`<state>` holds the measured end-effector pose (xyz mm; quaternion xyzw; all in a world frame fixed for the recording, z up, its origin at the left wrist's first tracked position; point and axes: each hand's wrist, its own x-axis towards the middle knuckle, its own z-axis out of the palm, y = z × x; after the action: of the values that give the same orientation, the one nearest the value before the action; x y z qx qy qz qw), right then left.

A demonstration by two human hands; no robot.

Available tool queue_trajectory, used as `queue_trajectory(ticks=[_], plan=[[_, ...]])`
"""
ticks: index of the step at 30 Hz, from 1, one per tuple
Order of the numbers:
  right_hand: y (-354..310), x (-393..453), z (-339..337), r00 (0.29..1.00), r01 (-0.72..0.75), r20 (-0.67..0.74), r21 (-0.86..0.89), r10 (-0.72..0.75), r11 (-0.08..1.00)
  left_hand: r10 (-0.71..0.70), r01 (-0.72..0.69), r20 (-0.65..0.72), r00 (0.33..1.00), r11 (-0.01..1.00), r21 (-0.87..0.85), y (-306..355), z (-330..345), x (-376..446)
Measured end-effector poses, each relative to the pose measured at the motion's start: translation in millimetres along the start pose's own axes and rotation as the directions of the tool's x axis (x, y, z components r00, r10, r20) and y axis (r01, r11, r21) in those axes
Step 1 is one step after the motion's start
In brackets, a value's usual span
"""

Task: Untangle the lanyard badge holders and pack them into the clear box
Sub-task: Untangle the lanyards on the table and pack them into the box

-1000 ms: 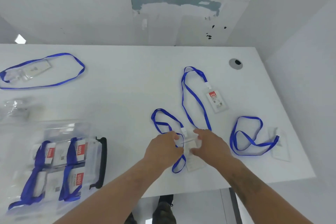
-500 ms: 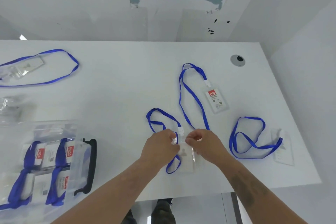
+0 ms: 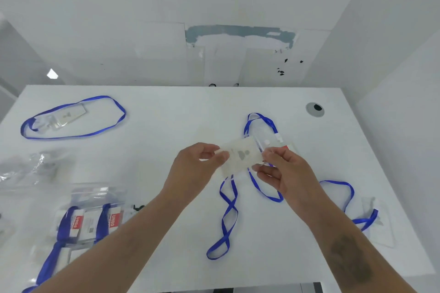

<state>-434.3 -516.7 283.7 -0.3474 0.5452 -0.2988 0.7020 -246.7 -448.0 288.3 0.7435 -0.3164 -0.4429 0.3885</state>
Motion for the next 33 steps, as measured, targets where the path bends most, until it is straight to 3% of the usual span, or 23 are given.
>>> queue_trajectory(ticks=[4,7,9,13,16,19,22,24,27,29,31,33], plan=[[-6.6,-8.9,22.6,0.999,-0.025,0.037,0.248,0.016,0.968,-0.066,0.132,0.181,0.981,0.913,-0.385,13.4,-22.8,2.6],[-7.8,-11.8,34.8,0.996,-0.032,0.088,0.276,0.008,0.961,-0.043,0.134,0.200,0.979,0.872,-0.470,19.2,-39.1,5.1],[-9.5,-13.5,41.0,0.995,0.014,0.099,0.179,-0.032,0.984,-0.029,0.097,0.153,0.988,0.882,-0.461,22.8,-50.2,7.4],[-10.2,-8.8,43.1,0.959,0.255,-0.084,-0.154,-0.270,0.955,0.016,0.047,0.136,0.991,0.893,-0.447,30.5,-73.6,12.3],[-5.9,-4.3,55.1,0.904,0.410,0.077,-0.428,-0.420,0.805,0.027,0.048,0.154,0.988,0.886,-0.461,36.1,-86.1,12.9],[1.6,-8.7,82.2,0.901,0.431,0.248,-0.614,-0.357,0.661,0.033,0.051,0.156,0.987,0.863,-0.502,42.9,-90.8,11.9],[3.6,-18.9,107.1,0.880,0.471,0.419,-0.700,-0.226,0.537,0.028,0.020,0.089,0.996,0.868,-0.496,46.1,-91.0,12.0],[-2.2,-28.7,117.8,0.863,0.500,0.486,-0.776,-0.141,0.385,0.009,-0.008,0.001,1.000,0.900,-0.436,42.6,-90.1,12.2],[-27.3,-46.1,128.2,0.823,0.568,0.559,-0.810,-0.101,0.148,0.025,-0.049,-0.086,0.996,0.954,-0.295,30.1,-91.0,12.2],[-55.4,-53.4,134.6,0.808,0.587,0.580,-0.808,-0.104,0.048,0.044,-0.061,-0.082,0.996,0.972,-0.226,22.6,-93.0,11.1],[-83.5,-47.8,135.1,0.793,0.595,0.583,-0.804,-0.178,0.018,0.055,-0.066,-0.065,0.996,0.982,-0.179,18.3,-95.4,8.7],[-105.8,-33.4,134.5,0.776,0.607,0.560,-0.788,-0.289,0.105,0.044,-0.049,-0.033,0.998,0.985,-0.163,15.7,-98.1,4.8]])
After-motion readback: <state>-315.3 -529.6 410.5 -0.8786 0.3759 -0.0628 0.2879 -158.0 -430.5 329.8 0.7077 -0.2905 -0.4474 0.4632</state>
